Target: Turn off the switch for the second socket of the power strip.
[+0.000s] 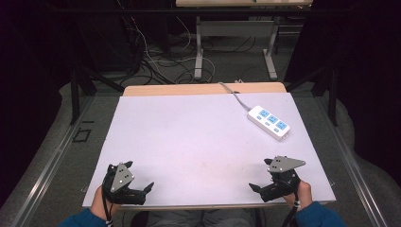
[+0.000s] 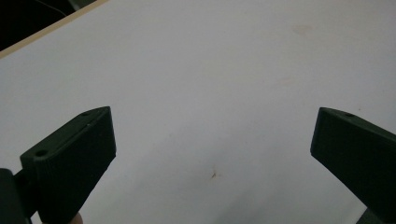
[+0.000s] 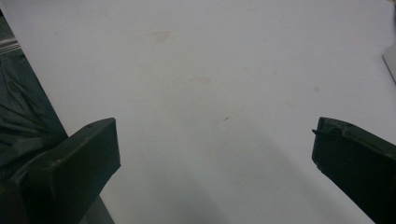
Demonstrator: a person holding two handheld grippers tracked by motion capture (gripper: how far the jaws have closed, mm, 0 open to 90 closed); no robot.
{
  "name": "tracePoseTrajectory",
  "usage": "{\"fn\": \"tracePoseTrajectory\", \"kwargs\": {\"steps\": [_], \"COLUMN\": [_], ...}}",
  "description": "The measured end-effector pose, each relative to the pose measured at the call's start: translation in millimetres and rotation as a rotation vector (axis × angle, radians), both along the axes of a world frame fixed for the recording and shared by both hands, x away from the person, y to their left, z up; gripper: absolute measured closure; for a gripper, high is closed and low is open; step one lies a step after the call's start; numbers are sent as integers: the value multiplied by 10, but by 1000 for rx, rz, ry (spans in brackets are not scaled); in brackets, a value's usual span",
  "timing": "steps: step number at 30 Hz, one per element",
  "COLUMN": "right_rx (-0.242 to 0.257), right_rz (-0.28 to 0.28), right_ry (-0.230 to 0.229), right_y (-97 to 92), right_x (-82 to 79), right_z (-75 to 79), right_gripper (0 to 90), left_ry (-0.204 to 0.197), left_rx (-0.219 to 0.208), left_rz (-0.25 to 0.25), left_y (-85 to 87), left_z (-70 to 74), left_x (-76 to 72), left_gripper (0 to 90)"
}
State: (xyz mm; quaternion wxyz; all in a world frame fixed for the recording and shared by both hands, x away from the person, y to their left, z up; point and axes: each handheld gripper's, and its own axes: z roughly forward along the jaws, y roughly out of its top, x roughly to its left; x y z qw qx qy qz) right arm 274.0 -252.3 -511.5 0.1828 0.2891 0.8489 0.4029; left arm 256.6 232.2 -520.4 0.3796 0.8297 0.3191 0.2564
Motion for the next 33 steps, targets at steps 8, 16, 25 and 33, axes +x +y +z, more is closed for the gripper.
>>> {"fn": "tracePoseTrajectory", "kwargs": {"steps": [8,16,25,33], "right_rx": [-6,-16,-14,-25], "right_rz": [-2,2,-20,-41], "right_ry": [4,16,-8,-1], "right_y": [2,0,11,21], "right_x": [3,8,45,128], "right_z": [-3,16,35,69], "right_gripper": [5,6,6,5], "left_ry": [-6,-2,-5,-5], "left_rx": [4,7,12,13], "left_rz": [-1,-5,-7,-6], "left_y": [0,-6,-7,-13], "left_z": [4,0,-1,-4], "left_x": [3,-1,2,3], "left_gripper": [0,0,0,0]}}
